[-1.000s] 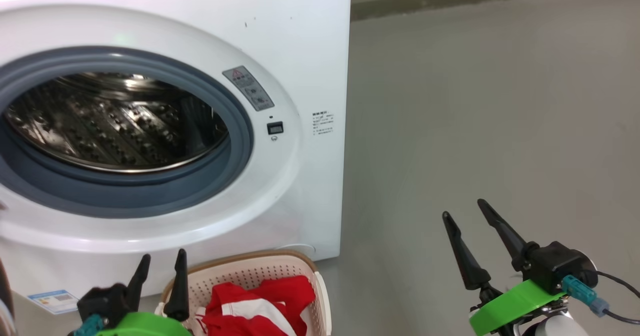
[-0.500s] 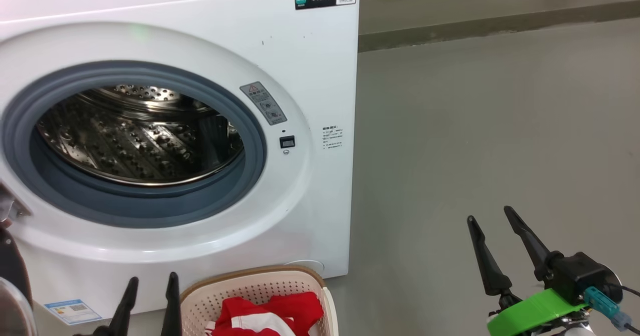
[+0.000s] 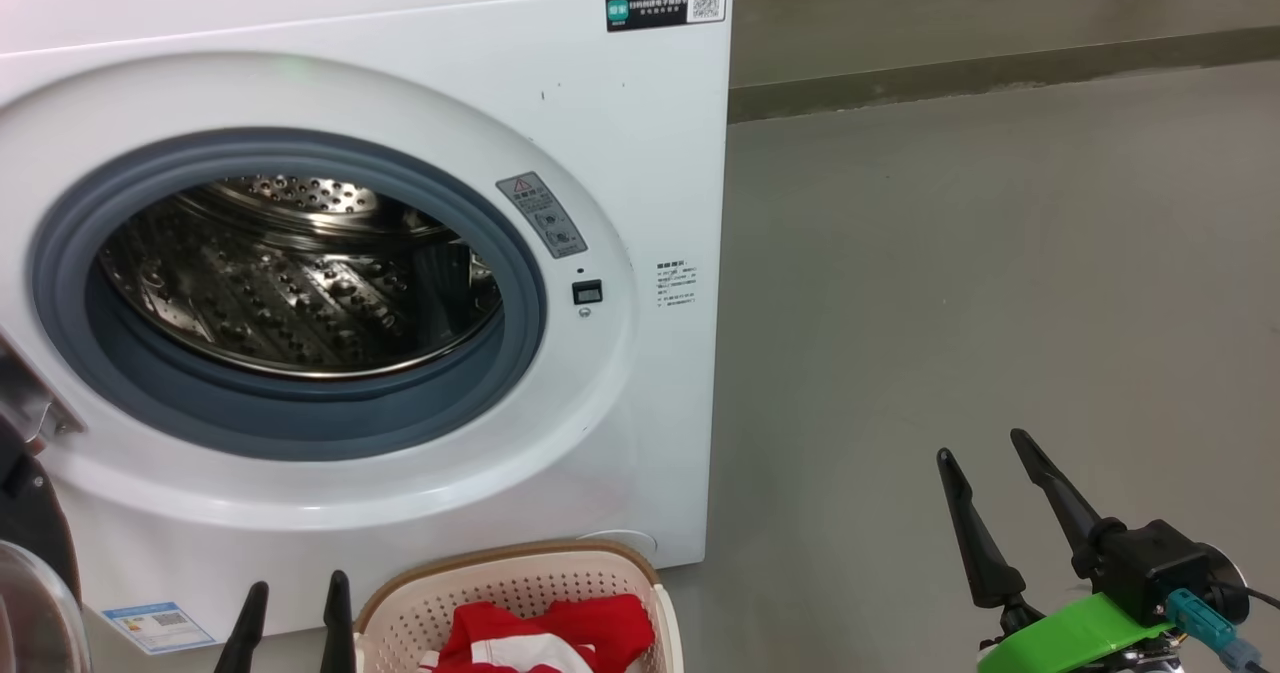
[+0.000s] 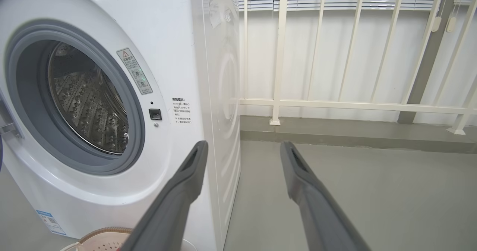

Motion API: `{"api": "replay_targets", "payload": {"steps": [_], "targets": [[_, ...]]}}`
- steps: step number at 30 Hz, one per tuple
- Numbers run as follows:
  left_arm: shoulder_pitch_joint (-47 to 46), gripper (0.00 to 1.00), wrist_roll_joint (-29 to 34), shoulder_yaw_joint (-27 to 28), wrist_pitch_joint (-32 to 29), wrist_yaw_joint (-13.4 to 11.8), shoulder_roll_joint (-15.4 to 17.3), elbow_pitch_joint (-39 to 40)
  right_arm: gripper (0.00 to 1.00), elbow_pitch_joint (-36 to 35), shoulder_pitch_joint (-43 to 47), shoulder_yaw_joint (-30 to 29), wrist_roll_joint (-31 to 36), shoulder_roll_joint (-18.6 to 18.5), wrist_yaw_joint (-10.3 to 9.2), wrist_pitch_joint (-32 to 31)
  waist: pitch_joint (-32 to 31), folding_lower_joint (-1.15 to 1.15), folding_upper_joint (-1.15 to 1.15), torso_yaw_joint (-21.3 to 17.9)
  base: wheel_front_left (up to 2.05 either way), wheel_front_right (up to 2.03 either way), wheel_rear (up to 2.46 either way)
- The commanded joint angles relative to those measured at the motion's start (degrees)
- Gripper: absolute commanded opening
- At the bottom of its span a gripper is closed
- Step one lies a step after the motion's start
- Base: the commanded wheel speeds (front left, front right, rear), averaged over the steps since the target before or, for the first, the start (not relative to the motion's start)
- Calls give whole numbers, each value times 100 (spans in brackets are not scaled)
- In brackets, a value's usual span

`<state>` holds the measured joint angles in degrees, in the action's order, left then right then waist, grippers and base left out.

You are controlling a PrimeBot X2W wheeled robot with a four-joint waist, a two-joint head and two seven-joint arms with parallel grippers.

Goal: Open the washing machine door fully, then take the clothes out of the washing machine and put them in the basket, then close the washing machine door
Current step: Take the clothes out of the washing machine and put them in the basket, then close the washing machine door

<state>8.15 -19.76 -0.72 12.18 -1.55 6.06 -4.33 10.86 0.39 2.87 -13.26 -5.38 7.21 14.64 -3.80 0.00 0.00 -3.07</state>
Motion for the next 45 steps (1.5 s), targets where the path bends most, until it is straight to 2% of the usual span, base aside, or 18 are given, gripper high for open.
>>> {"api": "replay_targets", "payload": {"steps": [1,9,16,25,36,45], "targets": [[-121,100,-9,184,7,-42,86,172,100,-139,-103,147,37,-80,28,36,-9,0,0,-6,0,0,0],[-112,100,-96,253,46,-104,79,231,100,-134,-67,180,13,-130,28,36,-18,0,0,-45,0,0,0],[-79,100,-16,223,134,-50,155,344,100,-112,-63,180,14,-116,28,36,-20,0,0,-77,0,0,0],[-74,100,103,207,133,-188,201,415,100,-100,-61,169,7,-88,28,36,-1,0,0,-81,-9,9,0],[-230,100,20,133,160,-167,247,344,100,-57,-143,191,-51,-64,28,36,76,0,0,-16,-169,169,0],[-223,100,30,130,181,-171,304,341,100,-56,-136,168,-58,-45,28,36,93,0,0,-1,-52,52,0]]}}
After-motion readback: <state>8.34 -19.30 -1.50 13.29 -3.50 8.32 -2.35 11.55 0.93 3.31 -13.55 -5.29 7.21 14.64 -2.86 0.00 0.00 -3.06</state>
